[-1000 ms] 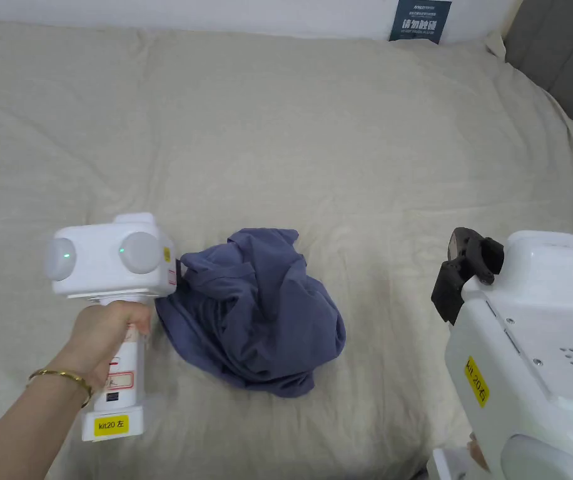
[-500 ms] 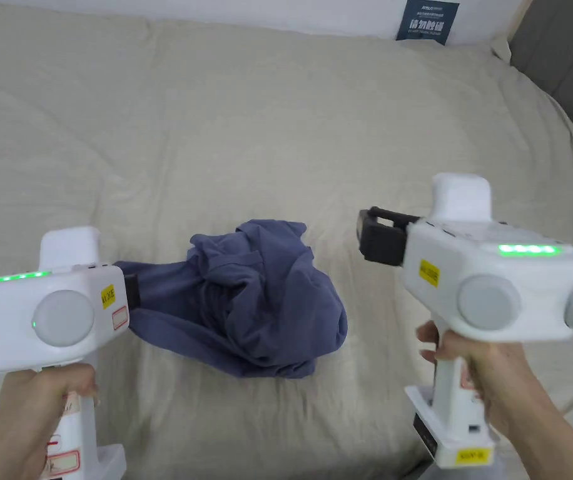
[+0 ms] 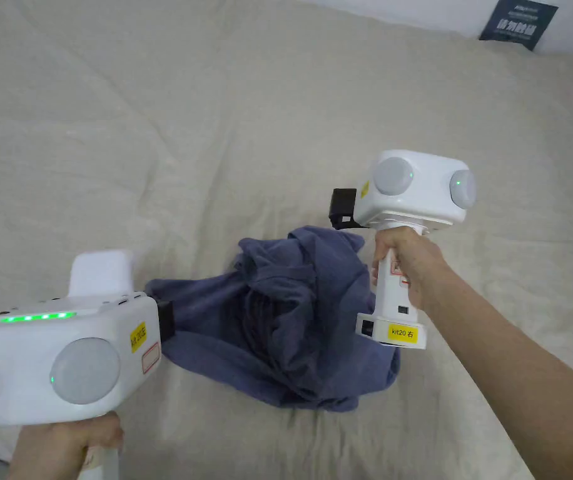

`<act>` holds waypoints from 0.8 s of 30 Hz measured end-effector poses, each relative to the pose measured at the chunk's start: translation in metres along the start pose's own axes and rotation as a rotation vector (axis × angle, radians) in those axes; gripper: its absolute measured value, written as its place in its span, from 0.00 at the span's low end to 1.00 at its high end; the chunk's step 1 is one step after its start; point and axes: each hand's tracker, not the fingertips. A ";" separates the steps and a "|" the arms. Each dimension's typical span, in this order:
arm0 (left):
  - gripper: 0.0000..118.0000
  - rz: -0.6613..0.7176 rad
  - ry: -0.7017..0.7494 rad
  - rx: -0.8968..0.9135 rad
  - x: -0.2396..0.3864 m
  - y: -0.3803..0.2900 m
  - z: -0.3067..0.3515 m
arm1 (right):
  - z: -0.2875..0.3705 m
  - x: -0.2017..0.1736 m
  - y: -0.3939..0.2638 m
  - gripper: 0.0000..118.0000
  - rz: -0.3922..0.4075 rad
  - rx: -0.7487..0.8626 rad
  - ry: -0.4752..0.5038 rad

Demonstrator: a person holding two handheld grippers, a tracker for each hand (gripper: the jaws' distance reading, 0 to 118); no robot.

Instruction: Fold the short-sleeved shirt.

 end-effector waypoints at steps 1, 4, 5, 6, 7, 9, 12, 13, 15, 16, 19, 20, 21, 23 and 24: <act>0.03 0.008 0.005 -0.007 -0.001 0.000 -0.003 | -0.009 0.000 0.002 0.75 -0.032 -0.030 -0.002; 0.03 0.020 0.008 -0.029 -0.005 0.001 -0.010 | -0.032 0.002 0.002 0.65 -0.086 -0.129 -0.016; 0.03 0.020 0.010 -0.034 -0.005 0.001 -0.012 | -0.035 0.003 0.000 0.49 -0.100 -0.158 -0.008; 0.03 0.020 0.015 -0.040 -0.006 0.002 -0.015 | -0.039 0.006 -0.002 0.24 -0.131 -0.176 0.007; 0.03 0.022 0.019 -0.044 -0.006 0.002 -0.017 | -0.040 0.009 -0.004 0.03 -0.189 -0.178 0.047; 0.03 0.025 0.017 -0.051 -0.008 0.002 -0.018 | -0.033 0.013 -0.007 0.03 -0.210 -0.166 0.058; 0.03 0.031 0.011 -0.043 -0.007 0.002 -0.014 | -0.013 0.020 -0.005 0.03 -0.171 -0.141 0.095; 0.03 0.031 0.009 -0.035 -0.006 0.003 -0.012 | -0.001 0.025 -0.001 0.03 -0.185 -0.124 0.134; 0.03 0.038 -0.003 -0.005 -0.005 0.006 -0.006 | 0.028 0.035 0.000 0.03 -0.196 -0.083 0.188; 0.03 0.045 -0.008 0.010 -0.004 0.008 0.000 | 0.046 0.039 0.000 0.03 -0.180 -0.050 0.205; 0.03 0.061 -0.008 0.049 0.000 0.022 0.016 | 0.105 0.060 0.004 0.03 -0.133 0.053 0.249; 0.03 0.064 -0.001 0.058 0.001 0.026 0.022 | 0.126 0.068 0.003 0.03 -0.124 0.082 0.268; 0.03 0.072 -0.006 0.090 0.001 0.033 0.031 | 0.147 0.076 0.004 0.03 -0.112 0.121 0.291; 0.03 0.083 -0.016 0.165 -0.001 0.049 0.048 | 0.195 0.096 -0.001 0.03 -0.089 0.206 0.300; 0.03 0.081 -0.009 0.197 -0.002 0.059 0.058 | 0.219 0.106 -0.004 0.03 -0.074 0.255 0.294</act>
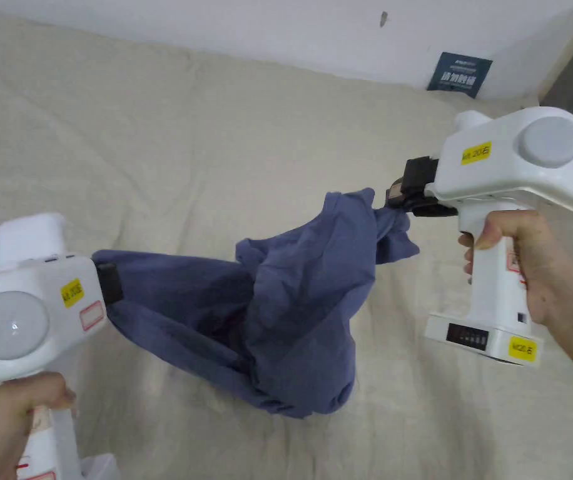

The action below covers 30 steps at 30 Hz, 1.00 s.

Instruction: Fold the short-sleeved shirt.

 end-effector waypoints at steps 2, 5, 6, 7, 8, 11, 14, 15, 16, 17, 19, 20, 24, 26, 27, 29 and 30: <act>0.03 0.007 0.006 0.073 -0.001 0.024 0.015 | 0.045 0.007 0.010 0.03 0.024 0.087 -0.015; 0.03 0.018 0.005 0.186 0.000 0.062 0.041 | 0.106 0.022 0.025 0.03 -0.004 0.201 -0.022; 0.03 0.012 0.006 0.231 0.002 0.076 0.052 | 0.125 0.027 0.030 0.03 -0.023 0.241 -0.021; 0.03 0.002 0.005 0.264 0.003 0.087 0.059 | 0.140 0.030 0.034 0.03 -0.027 0.267 -0.024; 0.03 -0.012 0.011 0.298 0.007 0.101 0.070 | 0.156 0.032 0.040 0.03 -0.021 0.303 -0.039; 0.03 -0.046 0.009 0.375 0.013 0.135 0.093 | 0.193 0.032 0.054 0.03 0.007 0.383 -0.084; 0.03 -0.050 -0.010 0.425 0.013 0.173 0.104 | 0.219 0.029 0.074 0.03 0.002 0.425 -0.068; 0.03 -0.049 -0.020 0.439 0.017 0.186 0.110 | 0.226 0.025 0.082 0.03 0.005 0.441 -0.063; 0.03 -0.055 -0.024 0.454 0.020 0.200 0.112 | 0.232 0.019 0.091 0.03 0.013 0.460 -0.071; 0.03 -0.072 -0.029 0.473 0.025 0.212 0.117 | 0.236 0.013 0.098 0.03 0.031 0.478 -0.080; 0.03 -0.119 -0.006 0.519 0.039 0.237 0.127 | 0.240 -0.001 0.116 0.03 0.080 0.516 -0.113; 0.03 -0.139 -0.016 0.550 0.044 0.252 0.130 | 0.241 -0.008 0.124 0.03 0.094 0.529 -0.139; 0.03 -0.153 0.008 0.608 0.066 0.303 0.141 | 0.242 -0.028 0.167 0.03 0.133 0.632 -0.237; 0.03 -0.141 0.003 0.614 0.072 0.329 0.140 | 0.241 -0.034 0.192 0.03 0.103 0.645 -0.227; 0.03 -0.135 0.005 0.620 0.077 0.343 0.139 | 0.237 -0.039 0.207 0.03 0.090 0.649 -0.236; 0.03 -0.157 0.061 0.663 0.093 0.360 0.138 | 0.231 -0.048 0.233 0.03 0.082 0.682 -0.282; 0.03 -0.183 0.095 0.678 0.099 0.370 0.134 | 0.227 -0.054 0.247 0.03 0.099 0.705 -0.303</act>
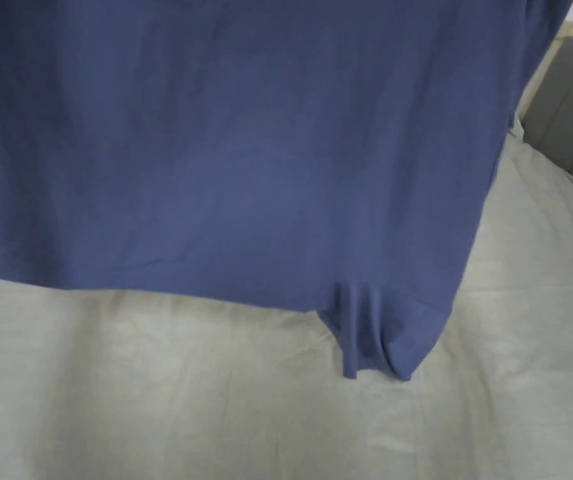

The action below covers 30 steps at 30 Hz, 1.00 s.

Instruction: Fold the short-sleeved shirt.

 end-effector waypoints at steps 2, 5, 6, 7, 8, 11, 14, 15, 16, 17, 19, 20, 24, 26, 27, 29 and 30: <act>0.03 -0.060 0.021 0.032 0.012 0.009 -0.017 | -0.017 -0.013 0.015 0.03 0.023 0.051 -0.030; 0.03 -0.083 0.035 0.024 0.025 0.021 -0.050 | -0.048 -0.032 0.038 0.03 0.032 0.090 -0.076; 0.03 -0.086 0.044 0.022 0.030 0.025 -0.061 | -0.057 -0.037 0.046 0.03 0.026 0.100 -0.082; 0.03 -0.087 0.051 0.021 0.034 0.028 -0.073 | -0.067 -0.042 0.053 0.03 0.019 0.118 -0.092; 0.03 -0.085 0.054 0.025 0.037 0.030 -0.083 | -0.051 -0.031 0.042 0.03 0.018 0.135 -0.112; 0.03 -0.101 0.082 0.058 0.047 0.033 -0.114 | -0.061 -0.039 0.060 0.03 0.011 0.186 -0.148; 0.03 -0.113 0.096 0.082 0.056 0.033 -0.140 | -0.057 -0.034 0.056 0.03 0.015 0.231 -0.158; 0.03 -0.109 0.097 0.089 0.058 0.032 -0.148 | -0.106 -0.059 0.094 0.03 0.022 0.259 -0.163; 0.03 -0.102 0.100 0.093 0.059 0.031 -0.154 | -0.115 -0.063 0.099 0.03 0.031 0.272 -0.170; 0.03 -0.095 0.105 0.094 0.061 0.030 -0.160 | -0.118 -0.064 0.100 0.03 0.035 0.279 -0.178; 0.03 -0.063 0.101 0.091 0.061 0.026 -0.173 | -0.125 -0.070 0.096 0.03 0.045 0.295 -0.172; 0.03 -0.051 0.099 0.091 0.061 0.022 -0.175 | -0.128 -0.069 0.093 0.03 0.051 0.299 -0.171; 0.03 -0.035 0.078 0.076 0.056 -0.008 -0.176 | -0.126 -0.066 0.064 0.03 0.105 0.282 -0.149; 0.03 -0.036 0.059 0.045 0.051 -0.027 -0.174 | -0.124 -0.057 0.046 0.03 0.095 0.254 -0.111; 0.03 -0.035 0.055 0.025 0.049 -0.039 -0.171 | -0.121 -0.051 0.034 0.03 0.082 0.218 -0.091; 0.03 -0.035 0.026 -0.031 0.043 -0.065 -0.162 | -0.112 -0.037 0.004 0.03 0.060 0.161 -0.039; 0.03 -0.046 0.009 -0.061 0.038 -0.081 -0.156 | -0.106 -0.032 -0.013 0.03 0.060 0.126 -0.023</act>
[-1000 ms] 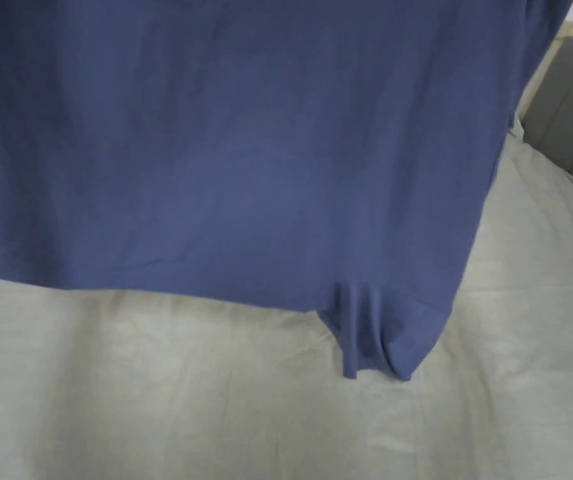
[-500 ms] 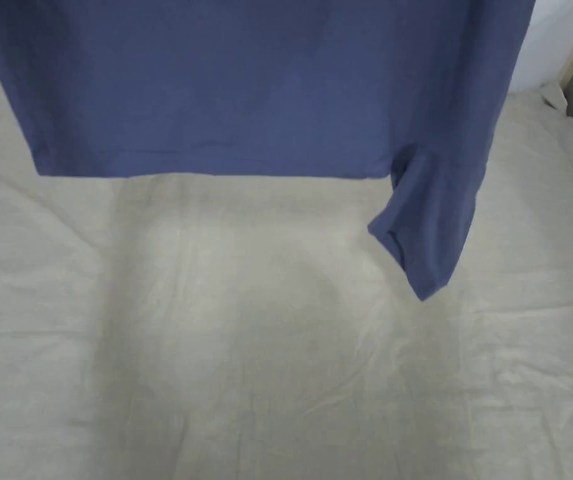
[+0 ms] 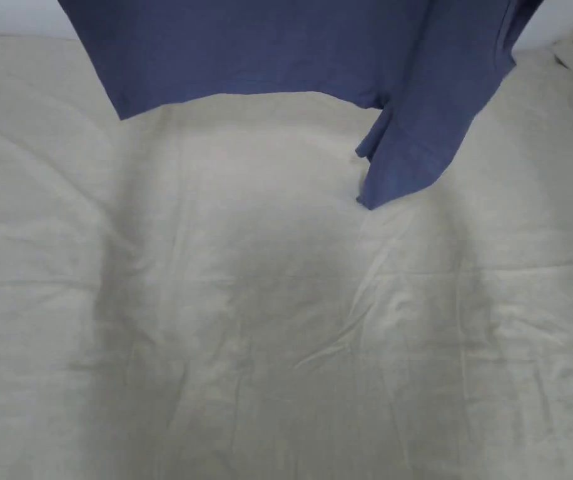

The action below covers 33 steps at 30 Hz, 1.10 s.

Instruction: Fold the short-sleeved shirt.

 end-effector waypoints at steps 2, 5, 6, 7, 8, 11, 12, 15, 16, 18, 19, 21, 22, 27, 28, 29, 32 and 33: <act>0.03 -0.014 0.002 -0.035 -0.007 -0.032 0.011 | 0.018 0.008 -0.035 0.03 0.006 -0.053 0.039; 0.03 -0.002 -0.022 -0.134 -0.024 -0.090 0.033 | 0.053 0.022 -0.095 0.03 -0.029 -0.162 0.115; 0.03 -0.003 -0.025 -0.185 -0.030 -0.111 0.043 | 0.065 0.027 -0.117 0.03 -0.016 -0.205 0.131; 0.03 0.003 -0.038 -0.194 -0.037 -0.132 0.055 | 0.077 0.030 -0.141 0.03 -0.012 -0.230 0.127; 0.03 0.001 -0.045 -0.224 -0.043 -0.152 0.065 | 0.088 0.034 -0.162 0.03 -0.015 -0.268 0.133; 0.03 -0.033 -0.074 -0.314 -0.062 -0.214 0.103 | 0.127 0.052 -0.237 0.03 -0.105 -0.390 0.145; 0.03 -0.026 -0.074 -0.326 -0.065 -0.237 0.123 | 0.139 0.059 -0.261 0.03 -0.152 -0.436 0.154; 0.03 -0.039 -0.100 -0.426 -0.081 -0.296 0.165 | 0.177 0.076 -0.331 0.03 -0.188 -0.565 0.140; 0.03 -0.064 -0.103 -0.466 -0.081 -0.314 0.186 | 0.190 0.081 -0.354 0.03 -0.195 -0.604 0.134; 0.03 -0.099 -0.103 -0.528 -0.086 -0.349 0.213 | 0.203 0.094 -0.388 0.03 -0.208 -0.677 0.123; 0.03 -0.097 -0.105 -0.554 -0.089 -0.367 0.228 | 0.216 0.100 -0.405 0.03 -0.220 -0.709 0.125; 0.03 -0.115 -0.104 -0.607 -0.091 -0.389 0.254 | 0.239 0.105 -0.431 0.03 -0.201 -0.771 0.121; 0.03 -0.118 -0.099 -0.634 -0.092 -0.401 0.265 | 0.248 0.107 -0.444 0.03 -0.185 -0.805 0.123; 0.03 -0.101 -0.094 -0.715 -0.100 -0.432 0.304 | 0.288 0.116 -0.489 0.03 -0.162 -0.938 0.136; 0.03 -0.085 -0.078 -0.737 -0.103 -0.434 0.308 | 0.296 0.117 -0.493 0.03 -0.150 -0.955 0.141; 0.03 -0.059 -0.062 -0.762 -0.105 -0.436 0.312 | 0.302 0.119 -0.495 0.03 -0.149 -0.961 0.146; 0.03 0.000 -0.030 -0.787 -0.121 -0.440 0.321 | 0.317 0.118 -0.503 0.03 -0.168 -0.990 0.173; 0.03 0.002 -0.022 -0.791 -0.123 -0.441 0.323 | 0.317 0.124 -0.506 0.03 -0.167 -0.988 0.179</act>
